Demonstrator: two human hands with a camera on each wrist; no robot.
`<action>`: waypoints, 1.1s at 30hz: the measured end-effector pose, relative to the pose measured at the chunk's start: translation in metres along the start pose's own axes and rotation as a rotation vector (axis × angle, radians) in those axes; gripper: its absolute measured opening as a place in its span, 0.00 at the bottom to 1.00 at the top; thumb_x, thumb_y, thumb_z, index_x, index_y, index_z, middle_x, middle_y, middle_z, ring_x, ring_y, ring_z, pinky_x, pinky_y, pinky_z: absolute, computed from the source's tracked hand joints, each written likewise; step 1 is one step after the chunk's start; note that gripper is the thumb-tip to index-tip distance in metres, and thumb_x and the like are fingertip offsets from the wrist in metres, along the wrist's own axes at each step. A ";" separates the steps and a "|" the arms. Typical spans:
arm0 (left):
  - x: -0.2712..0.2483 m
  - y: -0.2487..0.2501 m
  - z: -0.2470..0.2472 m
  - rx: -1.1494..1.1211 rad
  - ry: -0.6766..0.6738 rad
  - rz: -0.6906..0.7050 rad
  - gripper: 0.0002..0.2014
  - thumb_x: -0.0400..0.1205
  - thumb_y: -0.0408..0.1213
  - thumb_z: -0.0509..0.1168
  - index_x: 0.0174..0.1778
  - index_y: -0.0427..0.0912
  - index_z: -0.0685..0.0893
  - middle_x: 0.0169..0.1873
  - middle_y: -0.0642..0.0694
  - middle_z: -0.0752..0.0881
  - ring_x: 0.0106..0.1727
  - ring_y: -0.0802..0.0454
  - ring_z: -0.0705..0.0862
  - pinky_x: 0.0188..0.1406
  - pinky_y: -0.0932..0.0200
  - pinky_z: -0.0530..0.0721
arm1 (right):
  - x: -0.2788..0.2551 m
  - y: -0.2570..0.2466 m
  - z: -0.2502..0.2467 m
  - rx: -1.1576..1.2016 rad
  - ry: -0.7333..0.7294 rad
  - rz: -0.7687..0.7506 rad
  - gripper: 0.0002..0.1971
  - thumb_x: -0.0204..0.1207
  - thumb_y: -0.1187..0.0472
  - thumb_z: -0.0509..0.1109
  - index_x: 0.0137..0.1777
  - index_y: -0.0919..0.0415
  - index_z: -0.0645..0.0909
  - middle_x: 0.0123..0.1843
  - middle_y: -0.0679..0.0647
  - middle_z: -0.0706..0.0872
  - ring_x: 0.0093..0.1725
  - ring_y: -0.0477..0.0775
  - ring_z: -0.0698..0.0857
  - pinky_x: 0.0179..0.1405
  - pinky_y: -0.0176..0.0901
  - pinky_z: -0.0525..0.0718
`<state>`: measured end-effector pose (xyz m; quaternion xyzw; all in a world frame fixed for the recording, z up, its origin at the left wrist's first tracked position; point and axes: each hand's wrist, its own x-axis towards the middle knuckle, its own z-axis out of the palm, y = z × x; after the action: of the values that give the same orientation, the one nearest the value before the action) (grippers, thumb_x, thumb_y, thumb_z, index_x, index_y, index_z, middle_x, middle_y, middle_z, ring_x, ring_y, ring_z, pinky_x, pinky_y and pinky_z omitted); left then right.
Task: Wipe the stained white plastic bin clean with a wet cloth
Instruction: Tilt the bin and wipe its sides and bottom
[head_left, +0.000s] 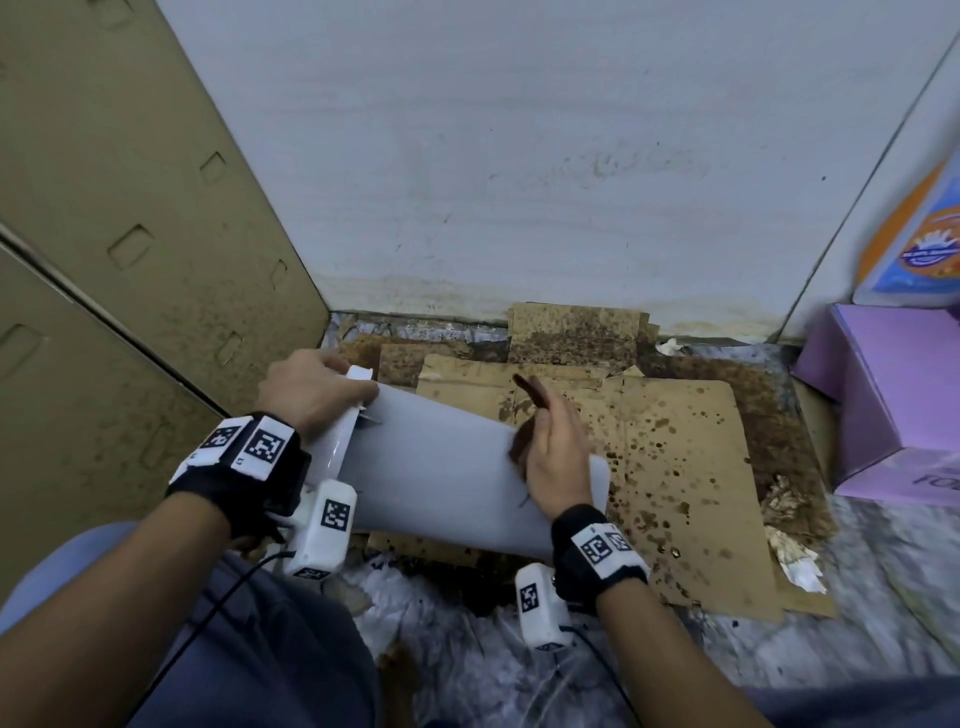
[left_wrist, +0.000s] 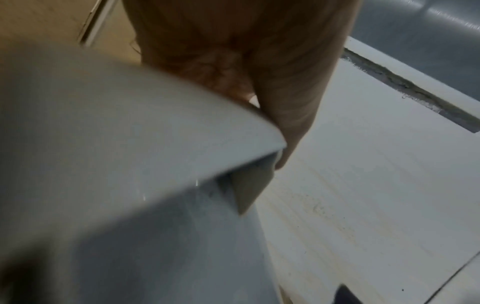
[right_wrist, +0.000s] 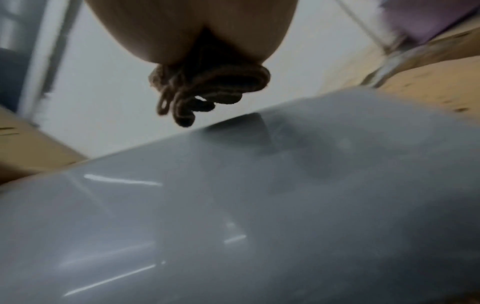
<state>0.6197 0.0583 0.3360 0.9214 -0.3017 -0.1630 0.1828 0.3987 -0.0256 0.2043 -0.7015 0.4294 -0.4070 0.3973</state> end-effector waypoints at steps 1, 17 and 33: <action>-0.002 0.001 -0.001 0.038 -0.006 0.015 0.19 0.68 0.48 0.77 0.55 0.49 0.89 0.56 0.39 0.89 0.58 0.38 0.84 0.57 0.51 0.82 | -0.002 -0.012 0.008 0.029 -0.030 -0.034 0.19 0.87 0.65 0.52 0.74 0.59 0.72 0.71 0.52 0.77 0.68 0.41 0.71 0.70 0.26 0.63; -0.007 0.047 0.004 0.330 0.054 0.385 0.16 0.65 0.47 0.75 0.46 0.45 0.91 0.42 0.42 0.91 0.48 0.38 0.88 0.47 0.53 0.83 | -0.024 -0.043 0.057 0.006 -0.214 -0.110 0.22 0.86 0.60 0.49 0.79 0.58 0.66 0.79 0.55 0.69 0.79 0.52 0.66 0.79 0.43 0.64; -0.032 0.048 0.027 -0.106 0.389 0.599 0.19 0.66 0.42 0.80 0.54 0.46 0.93 0.49 0.43 0.93 0.46 0.42 0.91 0.52 0.51 0.86 | 0.000 -0.064 0.048 0.050 -0.054 -0.079 0.23 0.86 0.61 0.48 0.80 0.61 0.65 0.82 0.55 0.65 0.83 0.51 0.59 0.82 0.54 0.58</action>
<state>0.5608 0.0354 0.3395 0.7952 -0.5090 0.0609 0.3238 0.4607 0.0043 0.2452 -0.7185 0.3801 -0.4138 0.4099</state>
